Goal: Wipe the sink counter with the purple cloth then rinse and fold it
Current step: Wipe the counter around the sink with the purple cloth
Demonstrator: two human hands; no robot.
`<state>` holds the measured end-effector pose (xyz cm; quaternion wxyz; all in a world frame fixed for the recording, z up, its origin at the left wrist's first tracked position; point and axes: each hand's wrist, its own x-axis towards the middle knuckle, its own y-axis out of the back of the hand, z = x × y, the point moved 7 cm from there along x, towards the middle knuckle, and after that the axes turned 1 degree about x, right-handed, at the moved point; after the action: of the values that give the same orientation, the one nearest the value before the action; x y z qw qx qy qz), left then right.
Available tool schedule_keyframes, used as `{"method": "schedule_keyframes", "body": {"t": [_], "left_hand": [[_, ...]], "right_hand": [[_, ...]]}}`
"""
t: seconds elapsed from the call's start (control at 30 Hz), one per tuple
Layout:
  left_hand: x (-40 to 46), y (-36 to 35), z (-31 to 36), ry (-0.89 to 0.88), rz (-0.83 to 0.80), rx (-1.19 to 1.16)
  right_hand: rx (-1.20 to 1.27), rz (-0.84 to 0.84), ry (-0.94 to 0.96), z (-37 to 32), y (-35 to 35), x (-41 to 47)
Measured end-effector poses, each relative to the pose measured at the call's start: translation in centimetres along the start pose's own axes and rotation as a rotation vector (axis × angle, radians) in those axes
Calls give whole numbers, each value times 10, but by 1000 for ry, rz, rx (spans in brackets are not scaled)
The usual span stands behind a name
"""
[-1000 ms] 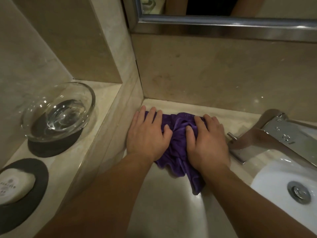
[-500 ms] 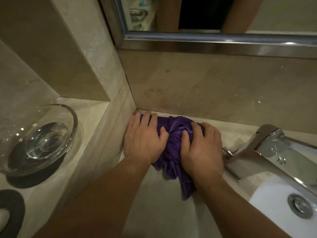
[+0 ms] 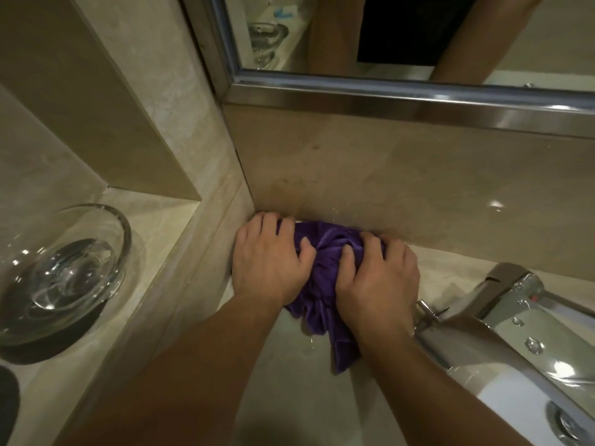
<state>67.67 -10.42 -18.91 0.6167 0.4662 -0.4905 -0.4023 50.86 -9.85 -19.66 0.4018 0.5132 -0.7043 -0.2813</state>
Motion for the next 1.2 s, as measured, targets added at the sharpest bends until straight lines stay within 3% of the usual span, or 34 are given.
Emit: {"method": "schedule_keyframes", "body": {"t": [0.23, 0.33, 0.4, 0.5, 0.67, 0.73, 0.8, 0.9, 1.03, 1.1, 1.13, 1.2], "left_hand": [[9, 0, 4, -22, -37, 96], [16, 4, 10, -65, -173, 200], [20, 8, 10, -107, -261, 217], [27, 16, 4, -85, -425, 108], [20, 30, -5, 171, -1004, -425], [22, 43, -5, 138, -1091, -460], [33, 62, -5, 44, -938, -320], [49, 97, 7, -60, -559, -179], [50, 138, 21, -186, 17, 2], [41, 145, 26, -300, 224, 113], [36, 136, 27, -358, 197, 167], [24, 97, 21, -420, -161, 282]], "right_hand": [[-40, 8, -2, -3, 2, 4], [-159, -105, 4, -10, 7, 10], [-271, -276, 14, -13, 9, 16], [-348, -512, -47, -15, 17, 24], [-184, -716, -282, -24, 47, 45], [-122, -767, -277, -30, 57, 61], [-60, -754, -234, -40, 74, 72], [-62, -659, -55, -53, 96, 73], [-184, -61, 521, -90, 138, 68], [-261, 11, 643, -91, 141, 63], [-347, -71, 682, -86, 132, 57], [-526, -396, 710, -69, 105, 39]]}}
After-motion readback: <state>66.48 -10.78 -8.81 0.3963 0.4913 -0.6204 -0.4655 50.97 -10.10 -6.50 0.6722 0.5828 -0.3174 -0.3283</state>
